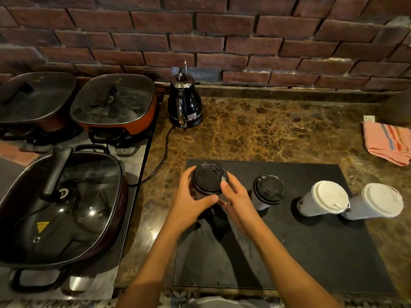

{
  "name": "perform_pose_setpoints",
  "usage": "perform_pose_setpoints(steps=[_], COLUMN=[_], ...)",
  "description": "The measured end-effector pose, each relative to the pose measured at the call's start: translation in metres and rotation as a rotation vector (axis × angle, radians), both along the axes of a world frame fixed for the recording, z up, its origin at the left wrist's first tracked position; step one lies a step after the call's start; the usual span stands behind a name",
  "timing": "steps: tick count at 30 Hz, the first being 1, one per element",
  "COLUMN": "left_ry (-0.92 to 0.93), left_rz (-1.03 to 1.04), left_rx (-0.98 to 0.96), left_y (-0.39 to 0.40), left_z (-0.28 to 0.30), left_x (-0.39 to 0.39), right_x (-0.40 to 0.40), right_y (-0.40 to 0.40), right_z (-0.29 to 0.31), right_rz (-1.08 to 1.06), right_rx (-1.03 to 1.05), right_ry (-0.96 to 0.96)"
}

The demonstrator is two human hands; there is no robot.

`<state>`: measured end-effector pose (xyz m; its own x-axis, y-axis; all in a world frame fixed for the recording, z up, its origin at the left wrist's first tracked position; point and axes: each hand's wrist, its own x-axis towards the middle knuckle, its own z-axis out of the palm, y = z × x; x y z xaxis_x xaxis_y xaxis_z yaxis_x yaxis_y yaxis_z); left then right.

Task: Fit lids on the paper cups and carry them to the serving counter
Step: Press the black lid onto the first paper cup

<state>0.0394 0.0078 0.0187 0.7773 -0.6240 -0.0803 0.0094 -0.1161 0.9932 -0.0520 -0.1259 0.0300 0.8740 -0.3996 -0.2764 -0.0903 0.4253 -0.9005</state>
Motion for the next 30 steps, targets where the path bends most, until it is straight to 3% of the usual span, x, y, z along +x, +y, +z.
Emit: perform_pose_setpoints(steps=[9, 23, 30], left_ry=[0.276, 0.263, 0.270], left_rz=[0.075, 0.042, 0.068], left_rx=[-0.035, -0.029, -0.052], left_y=[0.012, 0.019, 0.017], left_z=[-0.035, -0.043, -0.042], left_x=[-0.004, -0.006, -0.008], right_x=[-0.001, -0.008, -0.009], right_y=[0.010, 0.010, 0.008], right_z=[-0.035, -0.046, -0.048], right_rz=[-0.007, -0.012, 0.007], right_rx=[0.035, 0.052, -0.060], right_ry=[0.094, 0.073, 0.160])
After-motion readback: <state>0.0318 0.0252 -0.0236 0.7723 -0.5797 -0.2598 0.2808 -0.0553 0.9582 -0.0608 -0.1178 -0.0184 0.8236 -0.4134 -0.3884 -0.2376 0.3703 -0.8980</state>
